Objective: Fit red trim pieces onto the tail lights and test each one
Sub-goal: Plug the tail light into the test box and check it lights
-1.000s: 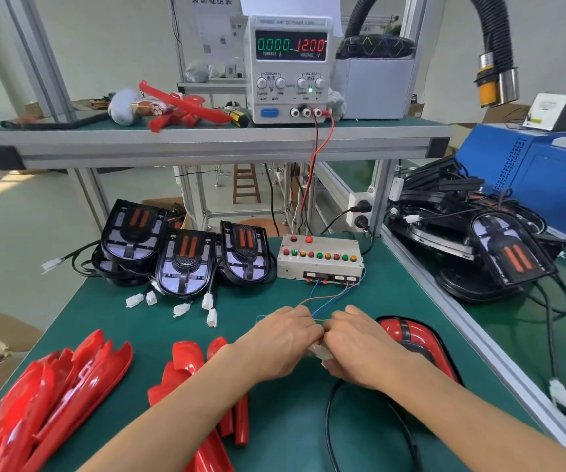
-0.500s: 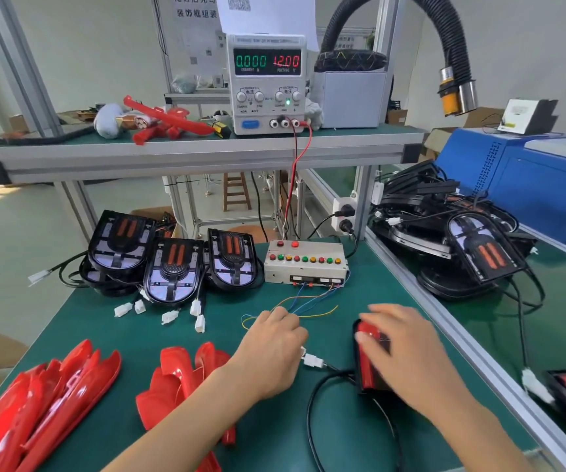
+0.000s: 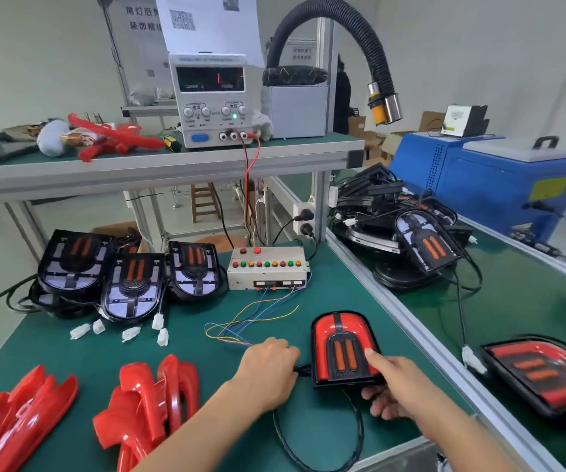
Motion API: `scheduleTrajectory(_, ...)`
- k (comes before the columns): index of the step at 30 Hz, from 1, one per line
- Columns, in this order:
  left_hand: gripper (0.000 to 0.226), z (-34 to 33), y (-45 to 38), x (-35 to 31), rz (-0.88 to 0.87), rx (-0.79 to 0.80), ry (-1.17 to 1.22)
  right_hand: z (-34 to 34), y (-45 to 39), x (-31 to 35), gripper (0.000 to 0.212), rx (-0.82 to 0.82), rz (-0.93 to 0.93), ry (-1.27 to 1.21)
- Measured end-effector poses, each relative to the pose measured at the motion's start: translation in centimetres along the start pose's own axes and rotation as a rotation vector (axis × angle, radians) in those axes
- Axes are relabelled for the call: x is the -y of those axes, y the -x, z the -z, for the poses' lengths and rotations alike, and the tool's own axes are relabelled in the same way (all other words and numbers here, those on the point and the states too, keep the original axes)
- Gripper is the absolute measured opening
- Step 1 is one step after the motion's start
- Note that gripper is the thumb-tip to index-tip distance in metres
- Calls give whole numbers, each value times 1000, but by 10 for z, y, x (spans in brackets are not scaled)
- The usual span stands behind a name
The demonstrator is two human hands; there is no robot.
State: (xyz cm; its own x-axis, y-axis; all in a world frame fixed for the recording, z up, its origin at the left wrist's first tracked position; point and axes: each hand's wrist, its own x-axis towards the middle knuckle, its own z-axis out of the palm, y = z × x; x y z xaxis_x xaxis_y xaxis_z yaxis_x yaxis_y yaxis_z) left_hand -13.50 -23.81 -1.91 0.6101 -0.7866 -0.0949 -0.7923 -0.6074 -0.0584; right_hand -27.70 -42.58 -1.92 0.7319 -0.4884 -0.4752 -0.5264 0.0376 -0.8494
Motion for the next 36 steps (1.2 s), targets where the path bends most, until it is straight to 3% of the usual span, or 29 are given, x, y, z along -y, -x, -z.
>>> scheduleTrajectory(4,24,1,3,-1,122,-34,207,-2,9,-6,46,-2,113,-70)
scheduleTrajectory(9,21,5,10,-9,261,-102,831,-10,49,-10,48,28,223,-124)
scheduleTrajectory(11,23,2,11,-16,293,-108,1033,-13,62,-16,43,-42,257,-60)
scheduleTrajectory(16,29,-8,9,-47,396,-227,1191,-17,70,-32,44,-254,242,9)
scheduleTrajectory(18,31,-11,8,-57,446,-235,1297,-21,70,-37,44,-281,235,-22)
scheduleTrajectory(24,47,-2,6,-70,527,-125,1977,-26,68,-36,43,-282,223,86)
scheduleTrajectory(27,58,5,9,-69,372,-10,1985,-26,67,-41,42,-338,221,266)
scheduleTrajectory(30,55,9,11,-70,313,-33,1913,-26,65,-48,43,-368,236,329)
scheduleTrajectory(33,50,11,12,-71,290,-55,1929,-26,67,-49,47,-292,254,92)
scheduleTrajectory(36,48,11,14,-72,280,-32,1956,-24,68,-52,81,-226,284,-119)
